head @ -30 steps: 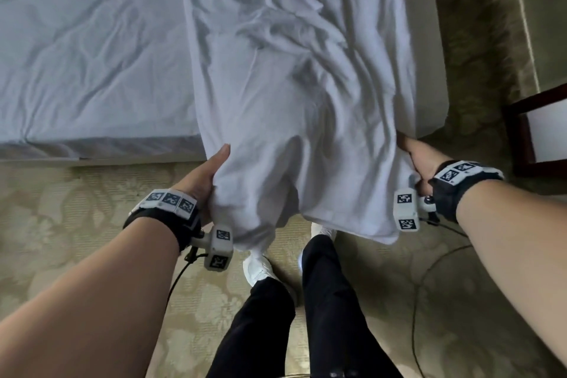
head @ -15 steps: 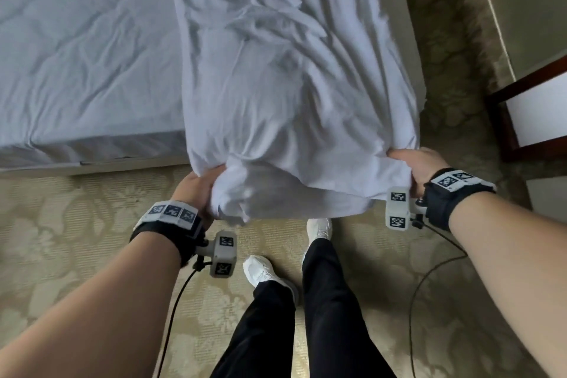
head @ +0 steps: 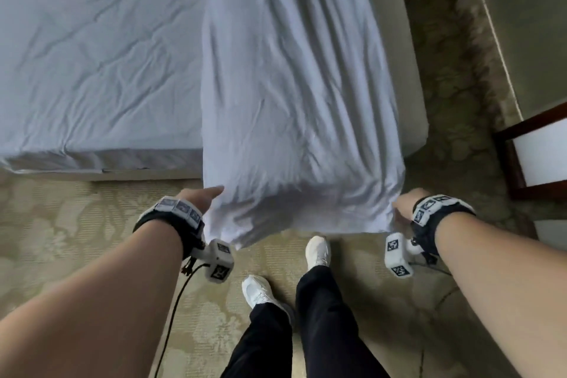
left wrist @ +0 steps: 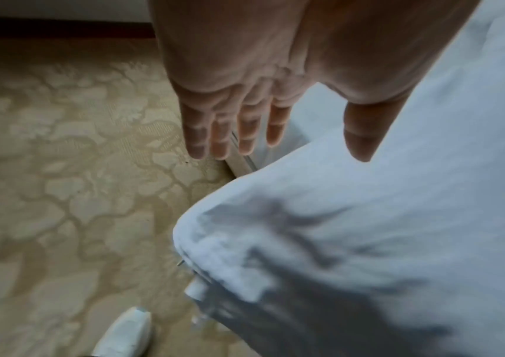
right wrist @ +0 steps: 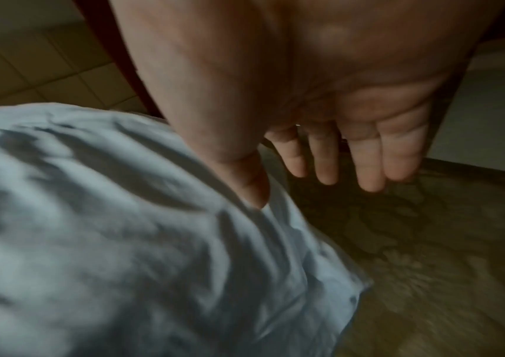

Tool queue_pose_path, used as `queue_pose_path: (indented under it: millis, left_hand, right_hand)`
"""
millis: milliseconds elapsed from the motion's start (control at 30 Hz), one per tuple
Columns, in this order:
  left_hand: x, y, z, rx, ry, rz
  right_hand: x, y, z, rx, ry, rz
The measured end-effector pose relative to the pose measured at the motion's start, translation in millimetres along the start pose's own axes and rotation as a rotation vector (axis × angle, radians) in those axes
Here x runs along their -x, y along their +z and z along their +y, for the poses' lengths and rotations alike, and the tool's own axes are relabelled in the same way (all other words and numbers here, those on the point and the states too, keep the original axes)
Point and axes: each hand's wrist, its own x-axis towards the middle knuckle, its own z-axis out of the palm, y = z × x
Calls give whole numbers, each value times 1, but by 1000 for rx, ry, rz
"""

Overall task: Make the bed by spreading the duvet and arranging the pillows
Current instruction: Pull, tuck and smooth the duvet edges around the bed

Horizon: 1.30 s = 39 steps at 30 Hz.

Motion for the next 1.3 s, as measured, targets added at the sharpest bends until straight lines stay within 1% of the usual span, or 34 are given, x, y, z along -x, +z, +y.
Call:
queue_pose_path:
  millis: [67, 100, 200, 233, 300, 400, 467, 533, 600, 767, 867, 933, 1000, 1067, 1200, 1300]
  left_hand:
    - [27, -8, 34, 51, 83, 5]
    - [39, -16, 52, 72, 144, 17]
    - [78, -43, 110, 124, 255, 31]
    - [97, -53, 129, 152, 290, 50]
    - [142, -77, 167, 237, 335, 55]
    - [204, -112, 215, 297, 447, 78]
    - [236, -134, 241, 354, 532, 95]
    - [265, -155, 260, 412, 602, 109]
    - [288, -173, 271, 463, 644, 112]
    - [326, -226, 279, 527, 723, 119]
    - [334, -262, 279, 581, 782, 128]
    - [334, -290, 275, 610, 815, 135]
    - [332, -319, 266, 635, 846, 121]
    - [324, -354, 252, 650, 868, 109]
    - [303, -436, 218, 666, 892, 127]
    - [291, -500, 197, 684, 907, 125]
  right_hand:
    - [25, -38, -28, -56, -6, 19]
    - [36, -62, -45, -83, -37, 7]
    - [62, -139, -96, -184, -133, 72]
    - [65, -164, -110, -164, -166, 77]
    - [81, -219, -140, -229, -244, 116]
    - [80, -287, -181, -331, -419, 168]
    - [100, -326, -202, -406, -472, 183]
    - [129, -356, -220, -411, -545, 214]
    - [175, -375, -235, -402, -605, 258]
    - [240, -395, -278, -405, -720, 292]
    - [279, -396, -303, -402, -773, 325]
    - [301, -392, -324, -398, -782, 333]
    - [324, -382, -346, -416, -788, 340]
    - [351, -367, -370, -415, -798, 377]
    - [402, -327, -429, -392, -828, 431]
    - [438, -296, -473, -380, -850, 442]
